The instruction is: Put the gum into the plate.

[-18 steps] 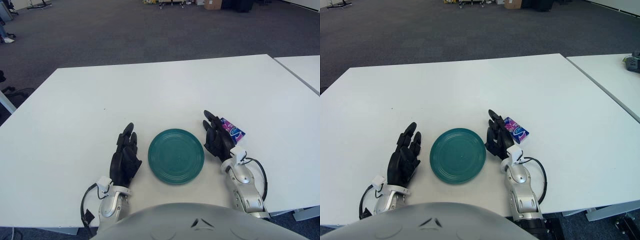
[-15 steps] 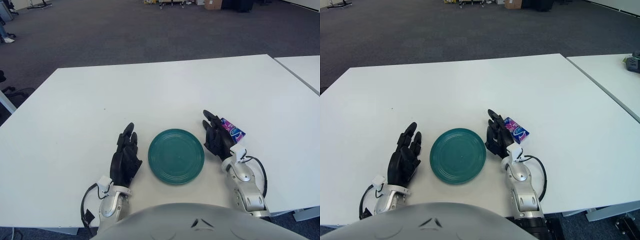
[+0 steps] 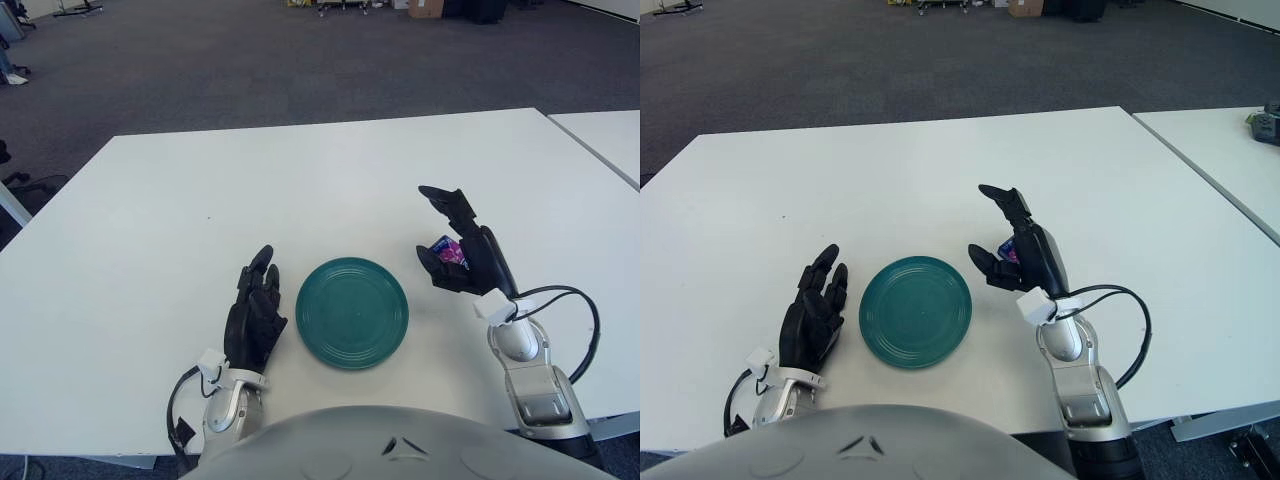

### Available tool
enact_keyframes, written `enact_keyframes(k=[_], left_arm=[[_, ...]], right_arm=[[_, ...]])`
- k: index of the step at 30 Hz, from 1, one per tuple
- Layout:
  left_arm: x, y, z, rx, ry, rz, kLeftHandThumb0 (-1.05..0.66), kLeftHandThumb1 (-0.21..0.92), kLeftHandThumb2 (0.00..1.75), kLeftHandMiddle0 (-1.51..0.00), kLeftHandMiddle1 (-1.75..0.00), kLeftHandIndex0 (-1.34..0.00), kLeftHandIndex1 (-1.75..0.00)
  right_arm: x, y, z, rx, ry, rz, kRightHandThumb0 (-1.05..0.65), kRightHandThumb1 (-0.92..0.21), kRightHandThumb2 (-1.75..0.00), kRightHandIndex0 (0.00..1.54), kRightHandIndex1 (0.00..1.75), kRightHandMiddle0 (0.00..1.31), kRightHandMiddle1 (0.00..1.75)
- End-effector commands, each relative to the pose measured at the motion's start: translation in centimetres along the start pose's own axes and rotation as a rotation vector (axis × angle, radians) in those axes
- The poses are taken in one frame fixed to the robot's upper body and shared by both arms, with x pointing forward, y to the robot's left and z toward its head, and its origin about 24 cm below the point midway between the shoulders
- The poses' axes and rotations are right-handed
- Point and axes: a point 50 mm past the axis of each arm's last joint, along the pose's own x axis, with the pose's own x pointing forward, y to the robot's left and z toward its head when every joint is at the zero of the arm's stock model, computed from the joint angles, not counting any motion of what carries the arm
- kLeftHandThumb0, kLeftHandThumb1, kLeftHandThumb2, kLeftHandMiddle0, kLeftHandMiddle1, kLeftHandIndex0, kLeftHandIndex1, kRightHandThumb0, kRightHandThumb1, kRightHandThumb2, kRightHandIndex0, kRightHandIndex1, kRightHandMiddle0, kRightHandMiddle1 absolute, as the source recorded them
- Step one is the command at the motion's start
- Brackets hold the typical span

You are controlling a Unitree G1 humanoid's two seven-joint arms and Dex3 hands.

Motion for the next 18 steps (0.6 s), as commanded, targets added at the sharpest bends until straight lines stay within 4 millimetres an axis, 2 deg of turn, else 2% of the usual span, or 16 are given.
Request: enact_keyframes(k=[1,7,13,18], left_arm=[[-0.4,-0.2,-0.3,-0.029,0.036,0.042,-1.05,0.92,0.94,-0.1,0.0,0.0,-0.51],[-0.4,-0.5,0.0,-0.02,0.038,0.056,-1.05,0.92,0.9,-0.12,-0.01,0.0,-0.54],[-0.4,-0.6,-0.1,-0.031,0.042,0.057,-1.05,0.92,0.88,-0.11,0.0,0.0,-0.5],[-0.4,-0.7,-0.1,-0.056,0.042,0.063,-1.05,0.92,0.88,-0.12,-0.01,0.0,-0.52]], right_arm=[[0.5,-0.5,-0.3,-0.159,-0.06,-0.018,-0.77,-0.92,-0.47,0.55,0.09,0.13,0.94],[0.9,-1.1,-0.5,-0.298,-0.037,0.006,-0.75,-0.92,-0.41,0.56,0.08,0.12,0.95],[2.0,-1.2,-2.8,-0.443,0.081,0.098,-0.77,-0.92,-0.37,0.51,0.05,0.11,0.94],[2.0,-0.6,-4.6,-0.513,0.176,0.191,-0.79,-0.92,-0.37,0.45,0.02,0.09,0.93]])
